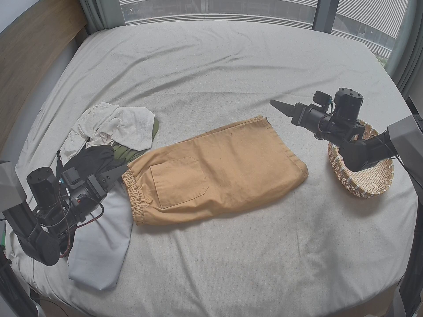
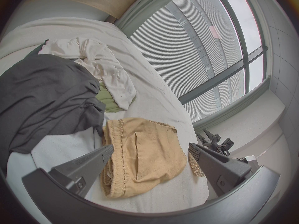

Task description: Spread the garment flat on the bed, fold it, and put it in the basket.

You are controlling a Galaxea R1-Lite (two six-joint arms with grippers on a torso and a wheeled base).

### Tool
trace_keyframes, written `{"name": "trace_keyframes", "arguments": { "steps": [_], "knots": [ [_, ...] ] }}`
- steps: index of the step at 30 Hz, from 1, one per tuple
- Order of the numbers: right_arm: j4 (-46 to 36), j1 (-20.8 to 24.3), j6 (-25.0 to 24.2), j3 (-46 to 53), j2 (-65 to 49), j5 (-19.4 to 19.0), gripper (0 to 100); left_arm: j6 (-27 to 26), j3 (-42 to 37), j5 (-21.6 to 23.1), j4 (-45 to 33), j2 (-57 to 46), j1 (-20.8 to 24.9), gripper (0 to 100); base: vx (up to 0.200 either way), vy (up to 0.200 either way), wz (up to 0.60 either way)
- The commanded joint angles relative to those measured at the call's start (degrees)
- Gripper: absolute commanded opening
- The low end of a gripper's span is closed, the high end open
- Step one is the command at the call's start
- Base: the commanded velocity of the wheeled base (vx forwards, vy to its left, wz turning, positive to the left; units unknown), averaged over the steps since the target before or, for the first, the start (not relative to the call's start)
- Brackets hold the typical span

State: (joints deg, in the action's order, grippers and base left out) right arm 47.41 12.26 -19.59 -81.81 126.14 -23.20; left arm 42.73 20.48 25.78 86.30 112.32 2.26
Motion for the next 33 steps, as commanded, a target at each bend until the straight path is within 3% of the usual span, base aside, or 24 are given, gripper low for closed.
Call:
{"name": "trace_keyframes", "arguments": {
  "steps": [1,6,13,20,27,33],
  "knots": [
    [0.05,0.48,-0.01,1.13,-0.63,0.79,100,-0.01,0.0,0.14,0.19,-0.26,-0.06,100,0.0,0.0,0.0],
    [-0.04,1.54,-0.01,9.21,-6.52,2.54,100,0.07,-1.58,0.32,0.36,-2.29,1.61,100,0.0,0.0,0.0],
    [0.67,3.47,-3.44,24.68,-19.0,0.0,100,0.07,-5.98,3.75,0.28,-6.94,6.27,100,0.0,0.0,0.0],
    [1.19,3.47,-4.76,29.52,-23.92,-0.88,100,-0.1,-8.26,4.98,0.71,-7.47,7.76,100,0.0,0.0,0.0],
    [9.19,3.38,-9.94,40.41,-28.75,-3.17,100,0.07,-8.88,5.33,1.24,-9.05,7.85,100,0.0,0.0,0.0],
    [24.84,2.68,-10.12,52.37,-23.57,-3.96,100,-0.01,-9.93,5.33,0.98,-8.96,9.08,100,0.0,0.0,0.0]
  ]
}}
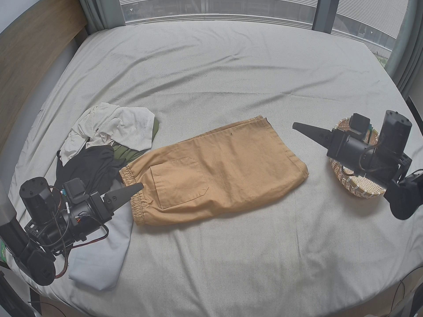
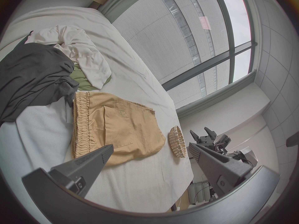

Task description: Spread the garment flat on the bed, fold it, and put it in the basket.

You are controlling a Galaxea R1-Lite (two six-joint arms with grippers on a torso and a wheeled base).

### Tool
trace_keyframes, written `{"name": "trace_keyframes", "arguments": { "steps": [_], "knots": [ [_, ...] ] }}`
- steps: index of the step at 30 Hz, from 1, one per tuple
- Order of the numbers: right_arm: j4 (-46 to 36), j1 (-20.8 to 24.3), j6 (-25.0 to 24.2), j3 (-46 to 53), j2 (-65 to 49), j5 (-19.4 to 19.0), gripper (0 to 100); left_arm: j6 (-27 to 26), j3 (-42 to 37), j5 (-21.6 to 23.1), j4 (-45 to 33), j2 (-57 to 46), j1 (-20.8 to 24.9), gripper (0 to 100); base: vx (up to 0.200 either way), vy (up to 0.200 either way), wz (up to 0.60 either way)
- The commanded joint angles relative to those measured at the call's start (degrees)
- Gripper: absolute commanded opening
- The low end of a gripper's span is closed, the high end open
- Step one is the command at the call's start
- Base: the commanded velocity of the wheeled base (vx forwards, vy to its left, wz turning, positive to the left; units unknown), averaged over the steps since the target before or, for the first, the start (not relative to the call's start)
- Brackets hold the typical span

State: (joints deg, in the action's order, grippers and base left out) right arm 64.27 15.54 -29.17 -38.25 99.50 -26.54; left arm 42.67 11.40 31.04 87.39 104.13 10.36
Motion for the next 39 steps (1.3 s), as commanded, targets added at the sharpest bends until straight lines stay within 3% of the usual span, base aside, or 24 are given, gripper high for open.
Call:
{"name": "trace_keyframes", "arguments": {
  "steps": [1,6,39],
  "knots": [
    [10.35,-0.87,-0.36,9.51,5.0,-0.53,100,0.05,-0.76,-0.01,-0.12,-0.6,0.98,100,0.0,0.0,0.0],
    [17.73,-2.62,0.08,9.95,12.65,-0.44,100,-0.13,-0.59,-0.1,0.06,-0.51,0.62,100,0.0,0.0,0.0],
    [16.77,-6.05,-0.1,6.61,27.33,0.52,100,-0.39,-0.32,-0.28,0.5,1.07,0.1,100,0.0,0.0,0.0]
  ]
}}
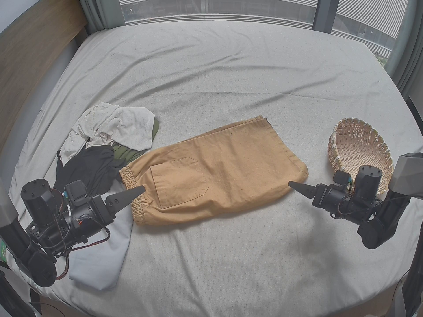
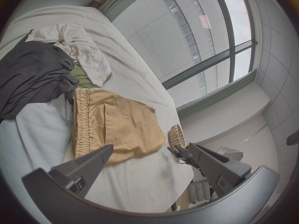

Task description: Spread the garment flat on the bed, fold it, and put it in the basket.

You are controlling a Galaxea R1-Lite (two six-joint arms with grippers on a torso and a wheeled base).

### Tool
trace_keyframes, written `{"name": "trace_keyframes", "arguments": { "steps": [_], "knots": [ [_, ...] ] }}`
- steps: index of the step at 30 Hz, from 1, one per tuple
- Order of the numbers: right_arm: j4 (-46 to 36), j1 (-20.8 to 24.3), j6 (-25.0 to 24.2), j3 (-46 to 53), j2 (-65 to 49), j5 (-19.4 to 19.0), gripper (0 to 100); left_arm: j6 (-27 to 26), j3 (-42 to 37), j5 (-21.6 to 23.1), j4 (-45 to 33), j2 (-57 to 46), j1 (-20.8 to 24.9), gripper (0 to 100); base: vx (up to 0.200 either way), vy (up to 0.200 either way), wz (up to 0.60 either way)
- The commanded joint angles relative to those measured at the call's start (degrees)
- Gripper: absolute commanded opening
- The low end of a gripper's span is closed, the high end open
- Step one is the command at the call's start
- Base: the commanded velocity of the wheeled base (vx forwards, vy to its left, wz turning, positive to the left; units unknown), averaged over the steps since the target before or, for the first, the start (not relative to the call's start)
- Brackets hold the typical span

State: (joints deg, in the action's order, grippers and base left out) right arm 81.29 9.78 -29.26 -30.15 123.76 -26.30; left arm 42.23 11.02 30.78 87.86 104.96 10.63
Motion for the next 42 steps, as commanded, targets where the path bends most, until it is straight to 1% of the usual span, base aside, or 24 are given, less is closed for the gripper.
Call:
{"name": "trace_keyframes", "arguments": {
  "steps": [1,2,3,8,13,19,22,26,29,35,40,42],
  "knots": [
    [-0.34,-0.37,-0.01,-1.93,3.68,0.63,100,0.05,0.05,-0.02,0.03,0.24,-0.08,100,0.0,0.0,0.0],
    [-0.34,-0.37,-0.01,-2.02,3.77,0.63,100,0.05,0.05,-0.02,0.03,0.24,-0.08,100,0.0,0.0,0.0],
    [-0.25,-0.37,-0.01,-2.64,4.74,1.51,100,0.05,0.05,-0.02,0.03,0.24,-0.08,100,0.0,0.0,0.0],
    [-0.25,-0.11,-0.01,-4.31,6.32,2.21,100,0.05,0.05,-0.02,0.03,0.16,-0.17,100,0.0,0.0,0.0],
    [-0.25,1.47,-0.01,-8.17,9.57,5.55,100,0.05,0.05,-0.11,0.03,-0.2,-0.17,100,0.0,0.0,0.0],
    [-1.75,1.56,-0.01,-14.59,12.3,5.64,100,0.05,0.05,-0.2,0.12,-0.37,-0.26,100,0.0,0.0,0.0],
    [-5.35,1.56,-0.01,-17.93,11.68,5.64,100,0.05,0.05,-0.2,0.12,-0.55,-0.17,100,0.0,0.0,0.0],
    [-7.28,1.56,-0.19,-21.27,11.86,5.73,100,0.05,0.05,-0.2,0.12,-0.55,-0.17,100,0.0,0.0,0.0],
    [-7.28,1.56,-0.19,-21.97,12.12,5.73,100,0.05,0.05,-0.2,0.12,-0.55,-0.17,100,0.0,0.0,0.0],
    [-7.63,3.23,-0.36,-24.87,12.74,5.82,100,0.05,0.05,-0.2,0.12,-0.55,-0.08,100,0.0,0.0,0.0],
    [-10.89,3.76,-0.36,-26.28,12.74,5.82,100,0.05,0.05,-0.2,0.12,-0.55,-0.08,100,0.0,0.0,0.0],
    [-10.97,3.85,-0.36,-26.54,12.82,5.9,100,0.05,0.05,-0.2,0.12,-0.55,-0.17,100,0.0,0.0,0.0]
  ]
}}
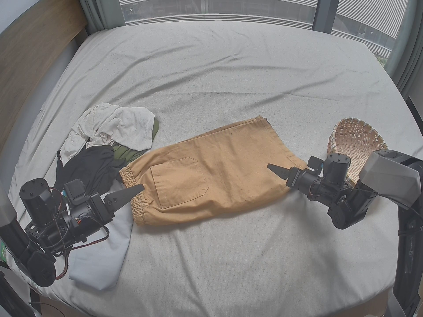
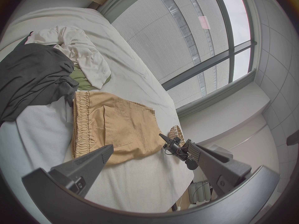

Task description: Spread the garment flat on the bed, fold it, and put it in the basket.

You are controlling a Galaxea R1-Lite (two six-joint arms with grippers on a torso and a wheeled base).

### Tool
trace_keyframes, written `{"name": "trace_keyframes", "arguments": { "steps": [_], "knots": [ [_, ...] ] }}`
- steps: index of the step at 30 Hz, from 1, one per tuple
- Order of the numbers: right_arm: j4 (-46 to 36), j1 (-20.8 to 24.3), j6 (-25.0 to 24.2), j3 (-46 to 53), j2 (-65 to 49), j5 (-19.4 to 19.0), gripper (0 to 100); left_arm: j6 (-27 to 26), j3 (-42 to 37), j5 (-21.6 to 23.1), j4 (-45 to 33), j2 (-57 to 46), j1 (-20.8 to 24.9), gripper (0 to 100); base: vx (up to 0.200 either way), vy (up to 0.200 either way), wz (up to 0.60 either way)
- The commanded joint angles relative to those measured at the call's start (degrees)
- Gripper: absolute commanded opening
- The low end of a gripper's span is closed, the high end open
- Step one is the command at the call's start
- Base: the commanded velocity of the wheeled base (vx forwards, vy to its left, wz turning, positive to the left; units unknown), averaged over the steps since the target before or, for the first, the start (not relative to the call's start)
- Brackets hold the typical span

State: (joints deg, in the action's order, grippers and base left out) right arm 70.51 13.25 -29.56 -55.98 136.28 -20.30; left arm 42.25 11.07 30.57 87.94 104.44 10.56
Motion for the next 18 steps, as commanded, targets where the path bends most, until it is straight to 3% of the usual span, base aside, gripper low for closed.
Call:
{"name": "trace_keyframes", "arguments": {
  "steps": [1,2,3,13,18],
  "knots": [
    [-0.2,0.37,-0.06,-0.8,0.3,0.08,100,0.02,0.01,0.01,0.04,-0.02,-0.01,100,0.0,0.0,0.0],
    [-0.2,0.37,-0.06,-0.8,0.3,0.17,100,0.02,0.01,0.01,0.04,-0.02,-0.01,100,0.0,0.0,0.0],
    [-0.2,0.37,-0.06,-0.89,0.48,1.23,0,0.02,0.01,0.01,0.04,-0.02,-0.01,100,0.0,0.0,0.0],
    [0.86,0.64,0.47,2.98,-1.19,2.1,0,0.02,-0.17,0.01,0.04,0.07,0.08,100,0.0,0.0,0.0],
    [2.44,1.25,5.74,10.28,-4.88,2.19,0,0.02,0.01,0.01,0.04,0.07,0.08,100,0.0,0.0,0.0]
  ]
}}
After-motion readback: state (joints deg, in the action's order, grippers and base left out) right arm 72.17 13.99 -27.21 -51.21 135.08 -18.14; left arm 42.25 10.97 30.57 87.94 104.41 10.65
